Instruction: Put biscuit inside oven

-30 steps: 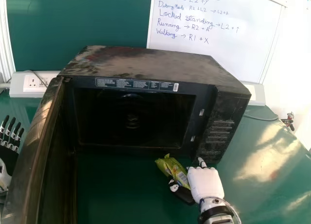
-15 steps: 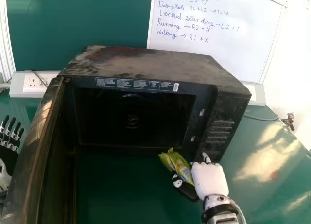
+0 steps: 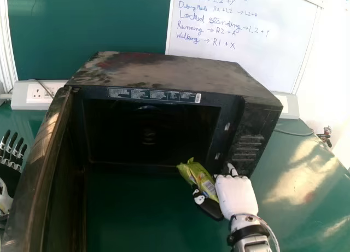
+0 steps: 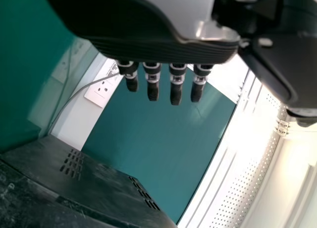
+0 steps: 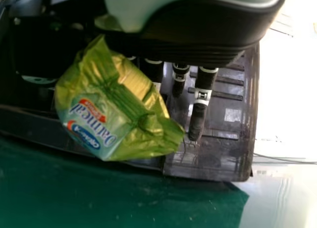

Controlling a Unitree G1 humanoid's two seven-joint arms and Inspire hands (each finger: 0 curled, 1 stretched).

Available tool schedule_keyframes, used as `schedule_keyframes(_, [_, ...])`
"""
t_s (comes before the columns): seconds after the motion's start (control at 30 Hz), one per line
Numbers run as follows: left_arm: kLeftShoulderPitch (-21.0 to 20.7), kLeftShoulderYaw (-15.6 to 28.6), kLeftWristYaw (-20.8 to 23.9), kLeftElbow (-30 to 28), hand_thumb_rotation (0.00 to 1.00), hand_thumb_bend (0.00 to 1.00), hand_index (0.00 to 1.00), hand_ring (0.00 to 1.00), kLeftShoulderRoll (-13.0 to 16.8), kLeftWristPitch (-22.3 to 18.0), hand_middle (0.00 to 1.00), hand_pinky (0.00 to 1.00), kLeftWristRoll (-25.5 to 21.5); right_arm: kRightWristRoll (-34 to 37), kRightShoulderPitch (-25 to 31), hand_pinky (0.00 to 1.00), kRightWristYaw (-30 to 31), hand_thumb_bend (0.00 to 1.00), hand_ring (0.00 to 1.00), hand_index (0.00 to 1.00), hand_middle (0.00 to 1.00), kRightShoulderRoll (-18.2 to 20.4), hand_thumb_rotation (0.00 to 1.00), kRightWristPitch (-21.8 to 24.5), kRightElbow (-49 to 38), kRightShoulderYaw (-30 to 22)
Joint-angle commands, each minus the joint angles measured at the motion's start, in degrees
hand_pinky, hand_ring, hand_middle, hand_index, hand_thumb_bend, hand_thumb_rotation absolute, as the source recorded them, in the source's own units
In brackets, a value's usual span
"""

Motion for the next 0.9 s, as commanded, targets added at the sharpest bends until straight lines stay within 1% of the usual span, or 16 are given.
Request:
schedule_keyframes(0.0, [1.50, -0.15, -0.48, 1.78, 0.00, 0.00, 0.97, 0.75, -1.92, -0.46, 0.81, 0.87, -0.24, 0.62, -1.27, 0.53, 0.13, 0.53, 0.55, 0.48, 0.50, 0.26, 0.00, -0.20, -0.64, -0.35])
schedule_keyframes(0.07, [1.49, -0.13, -0.96, 1.86, 0.00, 0.00, 0.98, 0.76, -1.82, -0.27, 0.82, 0.96, -0.50, 0.91, -1.59, 0.52, 0.41, 0.53, 0.55, 0.49, 0.49, 0.35, 0.00, -0.32, -0.54, -0.18])
schedule_keyframes(0.1, [1.50, -0.11, -0.84, 1.76, 0.00, 0.00, 0.98, 0.76, -1.87, -0.20, 0.82, 0.97, -0.51, 1.05, -1.81, 0.52, 0.67, 0.53, 0.54, 0.49, 0.49, 0.38, 0.00, -0.39, -0.48, -0.08])
schedule_keyframes(0.13, [1.51, -0.09, -0.72, 1.70, 0.00, 0.00, 0.97, 0.75, -1.91, -0.11, 0.81, 0.93, -0.50, 1.07, -2.05, 0.51, 0.97, 0.53, 0.53, 0.50, 0.49, 0.36, 0.00, -0.49, -0.39, 0.05])
schedule_keyframes(0.2, [1.53, -0.07, -0.71, 1.75, 0.00, 0.00, 0.97, 0.75, -1.91, -0.23, 0.81, 0.90, -0.38, 1.29, -2.55, 0.53, 1.60, 0.53, 0.54, 0.50, 0.49, 0.48, 0.00, -0.64, -0.38, 0.30])
schedule_keyframes(0.23, [1.55, -0.09, -0.65, 1.75, 0.00, 0.00, 0.97, 0.74, -1.95, -0.41, 0.81, 0.86, -0.25, 1.19, -2.80, 0.55, 1.84, 0.53, 0.55, 0.49, 0.49, 0.61, 0.00, -0.63, -0.41, 0.47])
schedule_keyframes(0.3, [1.78, -0.24, -0.19, 1.22, 0.00, 0.00, 0.97, 0.74, -2.18, -0.67, 0.81, 0.84, 0.09, 0.80, -3.27, 0.55, 1.34, 0.53, 0.56, 0.48, 0.50, 0.72, 0.00, -0.92, -0.20, 0.91])
schedule_keyframes(0.37, [1.92, -0.35, 0.02, 0.86, 0.00, 0.00, 0.96, 0.74, -2.26, -0.57, 0.80, 0.84, 0.19, 0.35, -3.81, 0.55, 0.50, 0.53, 0.56, 0.49, 0.49, 0.77, 0.00, -1.27, 0.26, 1.38])
schedule_keyframes(0.4, [1.93, -0.38, 0.02, 0.76, 0.00, 0.00, 0.96, 0.74, -2.29, -0.50, 0.81, 0.86, 0.14, 0.13, -4.08, 0.54, 0.03, 0.52, 0.55, 0.50, 0.49, 0.71, 0.00, -1.50, 0.46, 1.60])
schedule_keyframes(0.5, [1.94, -0.39, 0.35, 0.55, 0.00, 0.00, 0.96, 0.74, -2.42, -0.31, 0.80, 0.84, 0.05, -0.16, -4.95, 0.53, -0.12, 0.52, 0.55, 0.51, 0.48, 0.69, 0.00, -1.84, 0.60, 2.03])
schedule_keyframes(0.57, [1.84, -0.31, -0.11, 0.69, 0.00, 0.00, 0.96, 0.74, -2.41, -0.08, 0.81, 0.86, -0.37, -0.84, -5.82, 0.53, 0.36, 0.53, 0.55, 0.50, 0.49, 0.61, 0.00, -2.05, 0.66, 2.38])
schedule_keyframes(0.67, [1.77, -0.29, -0.47, 1.16, 0.00, 0.00, 0.97, 0.74, -2.21, -0.23, 0.81, 0.88, -0.34, -0.83, -7.23, 0.50, 0.08, 0.52, 0.53, 0.52, 0.47, 0.25, 0.00, -2.97, 0.93, 2.87])
schedule_keyframes(0.73, [1.81, -0.31, -0.05, 1.14, 0.00, 0.00, 0.96, 0.74, -2.22, -0.24, 0.80, 0.84, -0.11, -0.58, -8.14, 0.48, -1.27, 0.52, 0.50, 0.53, 0.46, 0.01, 0.00, -3.97, 1.49, 3.14])
schedule_keyframes(0.8, [1.77, -0.26, -0.09, 1.17, 0.00, 0.00, 0.96, 0.74, -2.24, -0.03, 0.80, 0.82, -0.30, -0.10, -8.88, 0.46, -2.43, 0.52, 0.47, 0.53, 0.45, 0.05, 0.00, -4.85, 1.88, 3.27])
schedule_keyframes(0.87, [1.92, -0.36, 0.08, 0.86, 0.00, 0.00, 0.96, 0.74, -2.33, -0.14, 0.80, 0.84, -0.13, 0.50, -9.56, 0.47, -2.71, 0.52, 0.47, 0.54, 0.44, 0.35, 0.00, -5.40, 2.00, 3.40])
